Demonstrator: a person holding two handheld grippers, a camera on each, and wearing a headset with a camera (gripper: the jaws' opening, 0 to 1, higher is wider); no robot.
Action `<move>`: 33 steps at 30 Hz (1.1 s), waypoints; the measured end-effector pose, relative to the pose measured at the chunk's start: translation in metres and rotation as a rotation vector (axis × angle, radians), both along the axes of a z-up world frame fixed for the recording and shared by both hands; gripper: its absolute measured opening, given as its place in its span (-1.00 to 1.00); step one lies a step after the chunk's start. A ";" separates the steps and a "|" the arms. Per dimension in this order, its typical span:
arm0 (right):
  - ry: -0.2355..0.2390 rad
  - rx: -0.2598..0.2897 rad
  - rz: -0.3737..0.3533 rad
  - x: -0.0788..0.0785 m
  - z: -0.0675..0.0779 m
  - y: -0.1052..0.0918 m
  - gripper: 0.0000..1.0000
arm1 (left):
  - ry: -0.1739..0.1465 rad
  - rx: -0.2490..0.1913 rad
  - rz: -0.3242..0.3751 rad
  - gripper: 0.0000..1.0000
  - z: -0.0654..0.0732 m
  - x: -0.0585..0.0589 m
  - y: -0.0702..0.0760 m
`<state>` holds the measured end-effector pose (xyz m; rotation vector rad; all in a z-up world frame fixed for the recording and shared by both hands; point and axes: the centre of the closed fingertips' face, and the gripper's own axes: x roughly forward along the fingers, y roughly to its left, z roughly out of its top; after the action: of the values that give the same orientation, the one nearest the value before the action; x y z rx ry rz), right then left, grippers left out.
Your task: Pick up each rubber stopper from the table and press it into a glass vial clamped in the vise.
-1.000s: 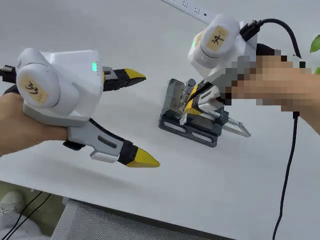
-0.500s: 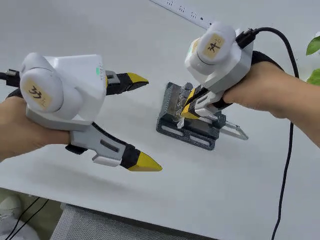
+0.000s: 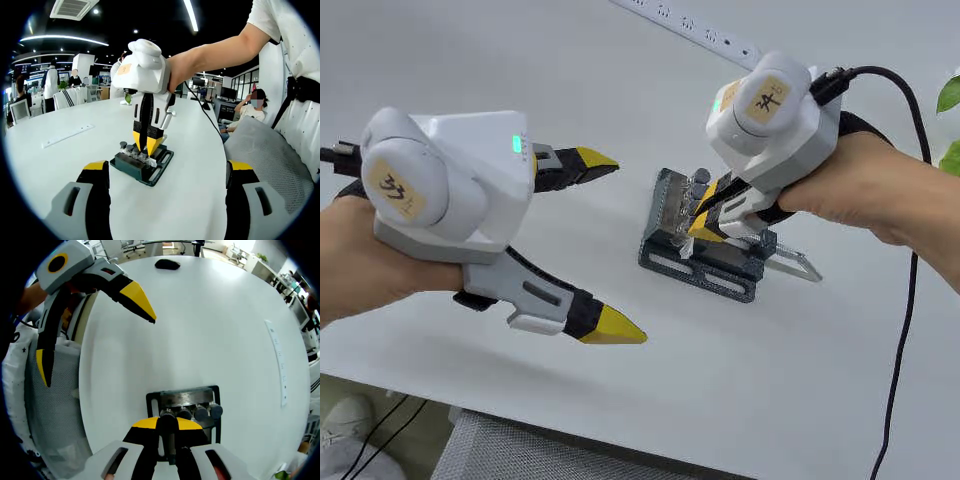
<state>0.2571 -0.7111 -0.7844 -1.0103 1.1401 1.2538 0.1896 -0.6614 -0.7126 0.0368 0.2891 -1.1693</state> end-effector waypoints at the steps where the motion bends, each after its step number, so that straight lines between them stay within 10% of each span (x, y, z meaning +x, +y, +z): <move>1: 0.001 0.002 -0.001 0.000 0.000 0.000 -0.86 | 0.001 -0.001 0.000 0.93 0.000 0.000 0.000; 33: -0.007 0.100 -0.049 -0.002 0.013 0.001 -1.00 | 0.010 0.003 -0.005 0.91 -0.004 0.000 -0.003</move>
<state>0.2555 -0.7098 -0.7712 -0.9069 1.0796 1.2550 0.1892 -0.6642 -0.7164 0.0343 0.3002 -1.1745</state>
